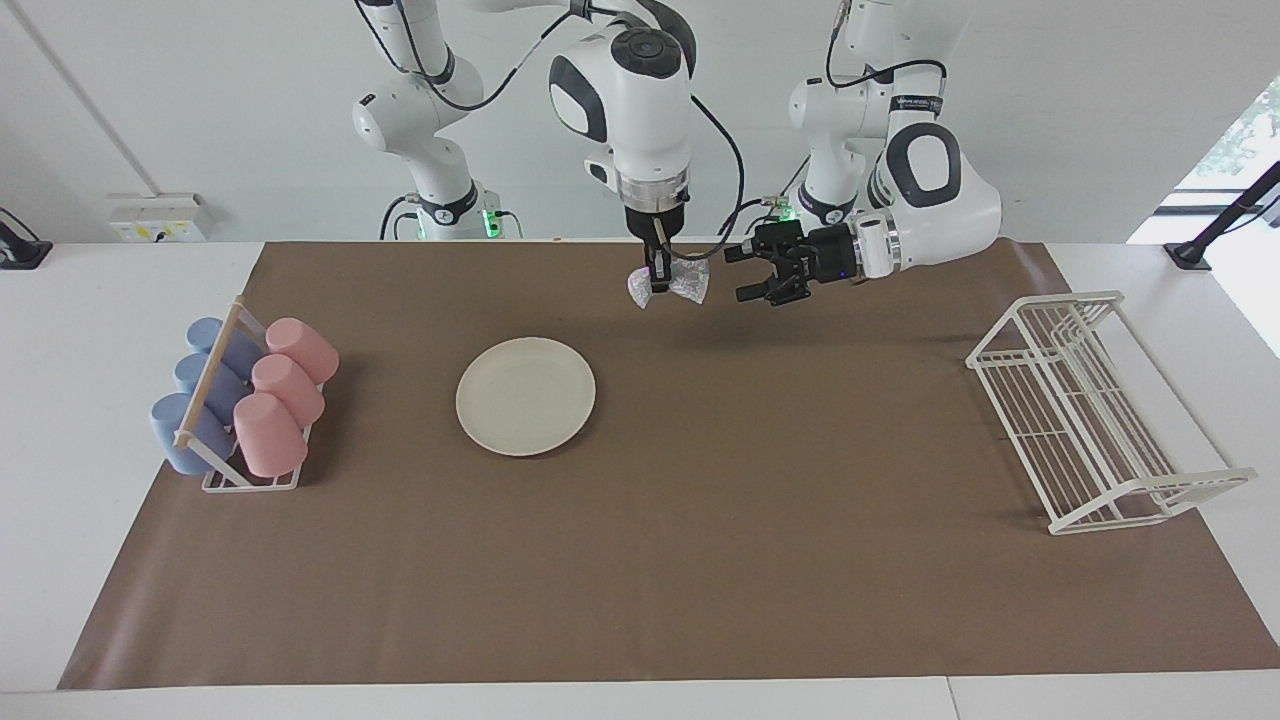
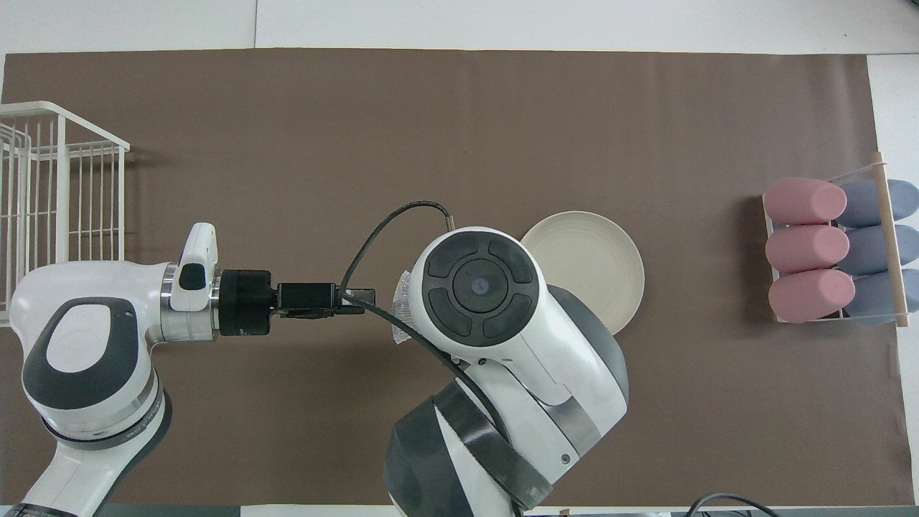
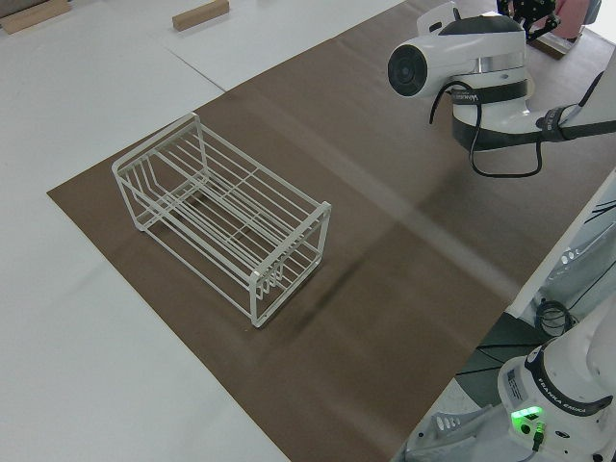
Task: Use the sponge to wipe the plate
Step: 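Grasp the sponge with the left gripper while the right gripper releases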
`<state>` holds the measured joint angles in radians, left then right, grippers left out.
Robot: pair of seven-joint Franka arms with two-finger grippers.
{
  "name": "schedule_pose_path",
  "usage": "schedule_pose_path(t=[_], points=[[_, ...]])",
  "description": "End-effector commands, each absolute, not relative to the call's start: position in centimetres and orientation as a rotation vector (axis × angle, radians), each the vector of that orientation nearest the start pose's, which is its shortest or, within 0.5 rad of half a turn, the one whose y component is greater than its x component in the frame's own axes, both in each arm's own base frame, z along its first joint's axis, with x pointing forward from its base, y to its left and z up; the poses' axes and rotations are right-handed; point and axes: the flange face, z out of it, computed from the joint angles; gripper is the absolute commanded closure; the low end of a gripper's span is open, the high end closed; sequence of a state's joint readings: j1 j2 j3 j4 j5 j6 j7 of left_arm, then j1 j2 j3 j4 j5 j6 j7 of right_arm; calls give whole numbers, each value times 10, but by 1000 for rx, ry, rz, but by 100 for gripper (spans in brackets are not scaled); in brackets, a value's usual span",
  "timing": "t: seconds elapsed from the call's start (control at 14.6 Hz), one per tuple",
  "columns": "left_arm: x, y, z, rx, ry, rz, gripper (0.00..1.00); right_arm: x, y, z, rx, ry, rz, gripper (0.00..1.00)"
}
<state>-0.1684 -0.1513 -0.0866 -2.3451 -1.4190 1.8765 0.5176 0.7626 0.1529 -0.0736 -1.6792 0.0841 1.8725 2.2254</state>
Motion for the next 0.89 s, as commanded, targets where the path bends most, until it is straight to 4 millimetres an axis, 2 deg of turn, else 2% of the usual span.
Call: schedule_pose_path(t=[0.0,0.07,0.21,0.34,0.69,0.75,0.82], points=[[441,-210,421,1866,-56,-99,2,472,398,513,-2191,2196,68,100],[441,-211,421,1864,-59,-102,7,473,398,513,-2189,2198,68,100],[440,-212,421,1864,-60,-105,8,473,398,513,-2189,2198,68,100],[438,-221,422,1850,-55,-105,18,473,397,513,-2188,2197,67,100],[436,-230,422,1856,-49,-89,20,475,396,514,-2184,2194,66,100],[435,-232,422,1858,-50,-91,32,475,395,514,-2184,2194,66,100],[435,-233,421,1861,-49,-91,52,476,394,514,-2183,2195,66,100]])
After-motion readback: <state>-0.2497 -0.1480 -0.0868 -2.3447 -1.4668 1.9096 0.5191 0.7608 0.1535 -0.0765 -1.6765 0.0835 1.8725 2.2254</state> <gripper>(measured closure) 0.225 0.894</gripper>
